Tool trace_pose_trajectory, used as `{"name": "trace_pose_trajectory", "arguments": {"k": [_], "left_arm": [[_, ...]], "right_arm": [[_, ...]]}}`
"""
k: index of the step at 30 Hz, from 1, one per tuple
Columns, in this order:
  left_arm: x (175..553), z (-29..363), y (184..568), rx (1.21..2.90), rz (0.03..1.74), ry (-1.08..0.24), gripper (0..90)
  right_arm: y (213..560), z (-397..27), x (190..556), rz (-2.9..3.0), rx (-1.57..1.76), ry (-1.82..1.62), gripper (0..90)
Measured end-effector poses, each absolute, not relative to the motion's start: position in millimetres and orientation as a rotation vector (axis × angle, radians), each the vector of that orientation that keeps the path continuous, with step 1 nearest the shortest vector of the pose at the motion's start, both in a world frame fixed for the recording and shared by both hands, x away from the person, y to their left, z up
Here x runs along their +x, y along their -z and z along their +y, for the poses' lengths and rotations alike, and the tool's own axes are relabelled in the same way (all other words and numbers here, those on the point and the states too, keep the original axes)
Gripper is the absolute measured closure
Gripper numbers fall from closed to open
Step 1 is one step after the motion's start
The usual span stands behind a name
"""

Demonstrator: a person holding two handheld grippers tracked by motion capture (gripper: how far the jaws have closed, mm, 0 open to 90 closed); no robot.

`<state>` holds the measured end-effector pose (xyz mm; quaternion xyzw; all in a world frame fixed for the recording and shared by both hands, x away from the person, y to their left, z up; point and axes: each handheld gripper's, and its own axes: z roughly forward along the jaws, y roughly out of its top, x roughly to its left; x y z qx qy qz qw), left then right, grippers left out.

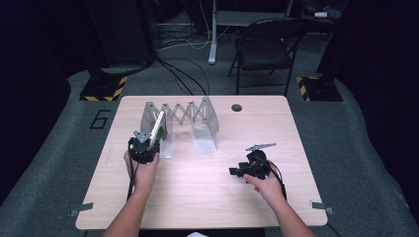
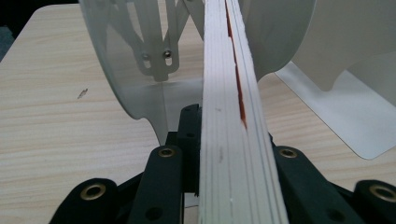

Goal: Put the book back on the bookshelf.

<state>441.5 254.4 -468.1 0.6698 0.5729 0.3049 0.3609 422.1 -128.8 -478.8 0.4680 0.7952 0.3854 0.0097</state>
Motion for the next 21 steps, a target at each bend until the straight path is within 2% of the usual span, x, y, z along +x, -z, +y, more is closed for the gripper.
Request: {"name": "trace_pose_trajectory", "arguments": {"k": [21], "left_arm": [[429,254,443,1.732,1.419,-0.836,64.1]], "right_arm": [[480,-126,422,2.497,1.463,-1.194,43.0]]}}
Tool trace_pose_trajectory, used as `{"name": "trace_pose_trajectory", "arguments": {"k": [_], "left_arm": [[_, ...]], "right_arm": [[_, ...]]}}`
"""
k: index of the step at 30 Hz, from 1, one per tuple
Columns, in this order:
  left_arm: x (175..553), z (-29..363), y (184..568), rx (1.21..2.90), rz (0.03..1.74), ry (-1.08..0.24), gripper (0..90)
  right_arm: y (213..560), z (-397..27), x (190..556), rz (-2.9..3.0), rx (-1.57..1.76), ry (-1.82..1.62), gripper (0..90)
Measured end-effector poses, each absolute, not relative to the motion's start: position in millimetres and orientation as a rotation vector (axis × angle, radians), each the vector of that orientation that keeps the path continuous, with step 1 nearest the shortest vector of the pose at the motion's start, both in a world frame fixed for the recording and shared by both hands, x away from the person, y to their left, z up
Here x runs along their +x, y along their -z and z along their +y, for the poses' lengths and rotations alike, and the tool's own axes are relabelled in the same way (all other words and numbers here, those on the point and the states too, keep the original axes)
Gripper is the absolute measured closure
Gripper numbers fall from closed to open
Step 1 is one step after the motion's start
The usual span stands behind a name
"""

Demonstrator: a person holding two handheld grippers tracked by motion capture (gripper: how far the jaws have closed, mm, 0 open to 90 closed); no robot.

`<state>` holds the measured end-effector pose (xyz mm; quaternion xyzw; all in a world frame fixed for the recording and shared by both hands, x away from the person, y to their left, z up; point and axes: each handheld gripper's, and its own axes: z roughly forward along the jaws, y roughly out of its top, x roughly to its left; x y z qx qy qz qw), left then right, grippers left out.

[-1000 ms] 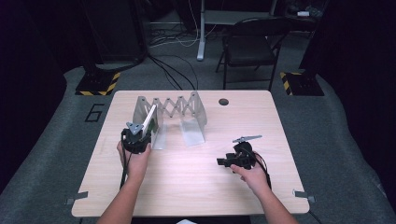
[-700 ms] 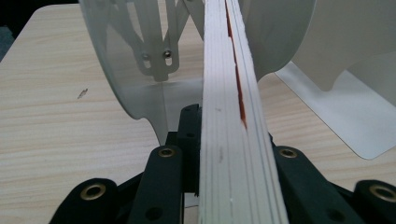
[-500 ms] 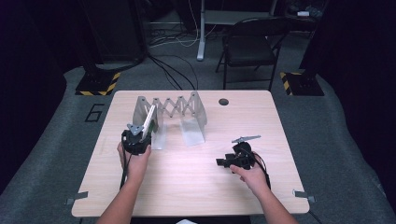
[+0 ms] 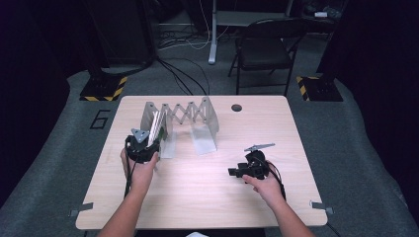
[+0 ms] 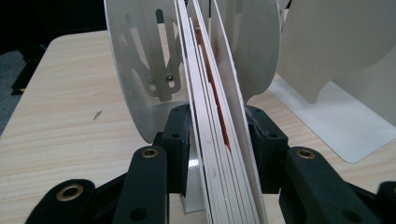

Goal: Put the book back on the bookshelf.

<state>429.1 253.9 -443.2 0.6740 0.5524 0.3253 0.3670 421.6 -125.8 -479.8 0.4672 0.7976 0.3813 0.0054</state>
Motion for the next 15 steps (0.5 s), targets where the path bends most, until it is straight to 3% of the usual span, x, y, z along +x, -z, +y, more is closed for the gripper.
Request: {"name": "trace_pose_trajectory", "arguments": {"k": [15], "left_arm": [[410,253,407,1.716,1.325,-0.852,61.3]], "right_arm": [[480,-125,422,2.492,1.454,-1.196,43.0]]}}
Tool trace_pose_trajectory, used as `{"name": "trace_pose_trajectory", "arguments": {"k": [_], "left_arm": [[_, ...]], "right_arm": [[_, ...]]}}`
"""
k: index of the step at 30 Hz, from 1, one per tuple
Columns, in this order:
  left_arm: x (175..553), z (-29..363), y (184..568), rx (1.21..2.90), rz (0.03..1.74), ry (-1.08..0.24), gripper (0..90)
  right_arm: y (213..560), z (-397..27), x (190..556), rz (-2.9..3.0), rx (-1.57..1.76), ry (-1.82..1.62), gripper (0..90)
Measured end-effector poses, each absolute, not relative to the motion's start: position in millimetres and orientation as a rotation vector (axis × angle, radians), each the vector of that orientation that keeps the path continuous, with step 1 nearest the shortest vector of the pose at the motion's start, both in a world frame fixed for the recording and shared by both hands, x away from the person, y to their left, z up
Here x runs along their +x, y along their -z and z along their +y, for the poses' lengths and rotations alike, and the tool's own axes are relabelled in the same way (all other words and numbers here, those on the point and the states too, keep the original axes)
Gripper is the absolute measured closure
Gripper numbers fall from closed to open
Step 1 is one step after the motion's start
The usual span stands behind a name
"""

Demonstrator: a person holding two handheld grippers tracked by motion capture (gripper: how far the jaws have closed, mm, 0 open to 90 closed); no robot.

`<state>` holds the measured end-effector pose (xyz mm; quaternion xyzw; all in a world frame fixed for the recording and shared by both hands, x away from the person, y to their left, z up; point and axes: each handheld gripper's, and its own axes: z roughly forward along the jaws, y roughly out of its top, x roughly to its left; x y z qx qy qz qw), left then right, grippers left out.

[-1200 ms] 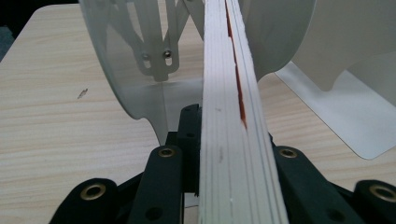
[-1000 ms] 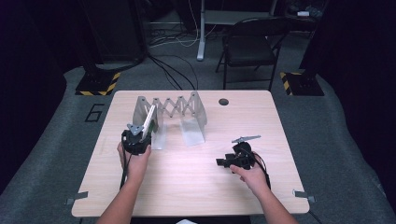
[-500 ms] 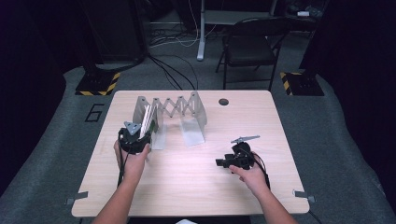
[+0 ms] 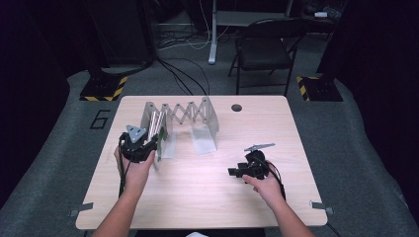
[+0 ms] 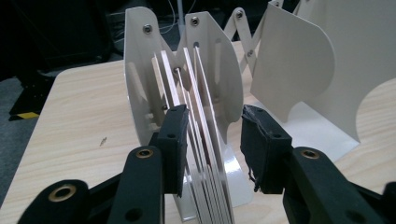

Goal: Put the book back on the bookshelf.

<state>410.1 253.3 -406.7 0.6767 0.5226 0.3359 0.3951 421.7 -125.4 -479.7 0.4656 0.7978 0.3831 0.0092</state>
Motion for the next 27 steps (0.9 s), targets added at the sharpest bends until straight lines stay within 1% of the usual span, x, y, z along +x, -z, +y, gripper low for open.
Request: {"name": "trace_pose_trajectory", "arguments": {"k": [4,9,20,27], "left_arm": [[408,251,403,1.709,1.322,-0.811,61.2],[404,249,400,1.776,1.291,-0.759,61.5],[390,248,390,1.787,1.246,-0.709,61.3],[383,251,387,1.822,1.218,-0.640,59.2]], "right_arm": [[480,-125,422,2.491,1.450,-1.196,42.9],[479,-126,422,2.491,1.453,-1.194,42.9],[479,-125,421,2.488,1.448,-1.195,42.8],[478,-127,421,2.480,1.459,-1.202,42.6]]}}
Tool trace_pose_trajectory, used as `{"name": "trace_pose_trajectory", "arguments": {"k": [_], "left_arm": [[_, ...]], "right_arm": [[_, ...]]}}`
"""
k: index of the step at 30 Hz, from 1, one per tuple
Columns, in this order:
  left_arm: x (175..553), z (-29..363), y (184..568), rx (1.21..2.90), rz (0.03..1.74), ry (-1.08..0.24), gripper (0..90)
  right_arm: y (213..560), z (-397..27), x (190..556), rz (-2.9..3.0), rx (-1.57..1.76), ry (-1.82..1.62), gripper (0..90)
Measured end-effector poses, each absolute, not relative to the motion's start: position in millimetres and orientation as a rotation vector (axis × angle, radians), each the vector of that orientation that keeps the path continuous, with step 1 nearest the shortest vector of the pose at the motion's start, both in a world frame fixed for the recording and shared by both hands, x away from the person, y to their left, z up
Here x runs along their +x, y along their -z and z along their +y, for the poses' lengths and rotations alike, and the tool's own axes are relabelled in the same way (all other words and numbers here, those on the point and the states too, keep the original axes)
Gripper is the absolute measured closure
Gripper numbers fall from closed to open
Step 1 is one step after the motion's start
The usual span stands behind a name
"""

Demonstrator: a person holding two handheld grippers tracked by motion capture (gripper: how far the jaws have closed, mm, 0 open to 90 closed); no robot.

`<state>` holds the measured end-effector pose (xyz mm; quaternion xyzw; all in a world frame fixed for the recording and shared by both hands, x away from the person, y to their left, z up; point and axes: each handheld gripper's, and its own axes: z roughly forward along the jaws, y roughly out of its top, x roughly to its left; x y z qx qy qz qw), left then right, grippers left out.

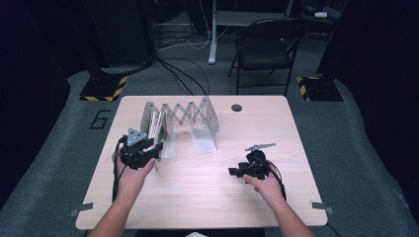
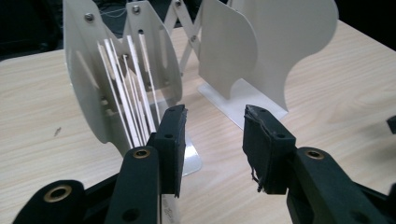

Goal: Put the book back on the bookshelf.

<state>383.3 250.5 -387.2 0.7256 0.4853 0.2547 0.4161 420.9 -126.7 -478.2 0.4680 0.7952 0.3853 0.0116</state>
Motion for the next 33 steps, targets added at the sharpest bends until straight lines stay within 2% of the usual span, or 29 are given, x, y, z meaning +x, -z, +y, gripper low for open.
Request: {"name": "trace_pose_trajectory", "arguments": {"k": [10,23,33], "left_arm": [[369,248,395,1.867,1.180,-0.612,53.2],[355,246,419,1.928,1.123,-0.525,51.0],[348,252,436,1.952,1.078,-0.507,50.1]], "right_arm": [[478,-126,421,2.485,1.455,-1.194,42.5],[478,-126,420,2.486,1.456,-1.191,42.4],[479,-126,421,2.486,1.455,-1.193,42.3]]}}
